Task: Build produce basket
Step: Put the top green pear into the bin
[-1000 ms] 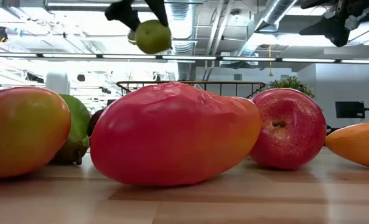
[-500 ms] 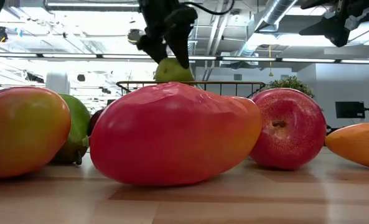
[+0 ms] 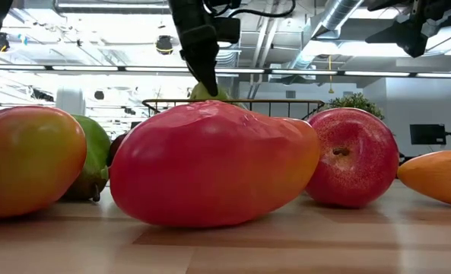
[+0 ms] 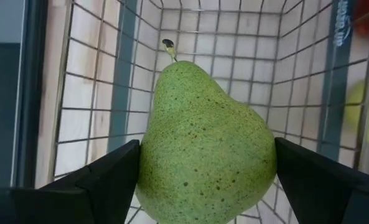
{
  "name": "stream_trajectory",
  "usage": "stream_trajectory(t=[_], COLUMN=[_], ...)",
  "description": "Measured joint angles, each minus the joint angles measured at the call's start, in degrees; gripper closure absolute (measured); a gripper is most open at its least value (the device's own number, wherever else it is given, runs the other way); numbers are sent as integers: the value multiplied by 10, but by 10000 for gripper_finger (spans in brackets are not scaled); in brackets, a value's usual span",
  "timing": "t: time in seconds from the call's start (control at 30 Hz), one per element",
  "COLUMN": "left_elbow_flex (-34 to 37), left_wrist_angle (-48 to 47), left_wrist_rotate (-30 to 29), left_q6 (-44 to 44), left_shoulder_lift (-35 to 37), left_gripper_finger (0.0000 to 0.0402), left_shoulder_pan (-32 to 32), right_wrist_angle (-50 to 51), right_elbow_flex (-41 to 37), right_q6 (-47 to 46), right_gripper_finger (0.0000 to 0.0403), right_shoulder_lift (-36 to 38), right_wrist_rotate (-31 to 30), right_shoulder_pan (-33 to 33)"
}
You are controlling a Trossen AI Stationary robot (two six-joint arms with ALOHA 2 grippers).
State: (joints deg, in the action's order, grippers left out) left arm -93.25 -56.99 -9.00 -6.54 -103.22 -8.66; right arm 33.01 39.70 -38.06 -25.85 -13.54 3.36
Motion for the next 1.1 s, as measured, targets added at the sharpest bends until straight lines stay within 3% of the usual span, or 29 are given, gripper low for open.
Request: stream_trajectory(t=[0.23, 0.33, 1.1], left_elbow_flex=[1, 17, 126], left_wrist_angle=[-23, 15, 45], left_wrist_rotate=[12, 28, 41], left_q6=[-31, -49, -112], left_shoulder_lift=[0, 0, -1], left_gripper_finger=[81, 81, 81], left_shoulder_pan=[0, -3, -14], right_wrist_angle=[0, 0, 0], right_elbow_flex=[0, 0, 0], right_q6=[2, 7, 4], right_gripper_finger=[103, 103, 103], right_shoulder_lift=[0, 0, 0], right_wrist_rotate=[0, 0, 0], right_shoulder_pan=[0, 0, 0])
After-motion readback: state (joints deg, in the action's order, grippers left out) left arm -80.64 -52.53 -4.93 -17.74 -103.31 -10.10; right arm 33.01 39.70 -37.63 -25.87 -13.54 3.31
